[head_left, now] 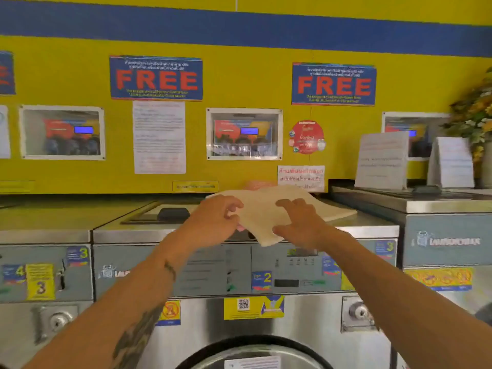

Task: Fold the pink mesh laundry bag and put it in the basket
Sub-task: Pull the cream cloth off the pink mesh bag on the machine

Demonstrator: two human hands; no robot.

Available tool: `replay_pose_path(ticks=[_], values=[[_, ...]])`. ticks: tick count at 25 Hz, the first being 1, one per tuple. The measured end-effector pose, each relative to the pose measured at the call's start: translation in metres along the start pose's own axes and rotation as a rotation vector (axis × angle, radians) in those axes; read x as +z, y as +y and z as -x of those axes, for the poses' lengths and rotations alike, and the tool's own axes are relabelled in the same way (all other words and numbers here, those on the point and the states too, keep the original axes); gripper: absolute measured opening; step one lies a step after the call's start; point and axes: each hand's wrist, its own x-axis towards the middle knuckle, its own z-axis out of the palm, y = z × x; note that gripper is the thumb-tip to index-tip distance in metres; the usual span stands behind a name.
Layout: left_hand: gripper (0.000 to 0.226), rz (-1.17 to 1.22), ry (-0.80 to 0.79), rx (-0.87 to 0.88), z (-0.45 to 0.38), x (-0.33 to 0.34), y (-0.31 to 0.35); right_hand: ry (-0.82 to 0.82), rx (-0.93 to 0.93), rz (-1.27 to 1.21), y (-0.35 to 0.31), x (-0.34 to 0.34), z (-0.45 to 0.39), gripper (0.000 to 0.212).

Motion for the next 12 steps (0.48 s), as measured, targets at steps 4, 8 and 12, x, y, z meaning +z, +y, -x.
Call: replay_pose_path(ticks=[4, 8, 12], values=[[0.037, -0.192, -0.050, 0.055, -0.069, 0.028, -0.009, 0.006, 0.062, -0.019, 0.046, -0.005, -0.072, 0.075], [0.043, -0.414, -0.138, 0.057, -0.164, 0.058, -0.028, -0.290, 0.049, 0.005, 0.102, 0.002, -0.154, 0.095], [0.055, -0.442, -0.417, -0.168, -0.231, 0.078, -0.037, -0.404, -0.063, 0.070, 0.136, -0.001, -0.192, 0.070]])
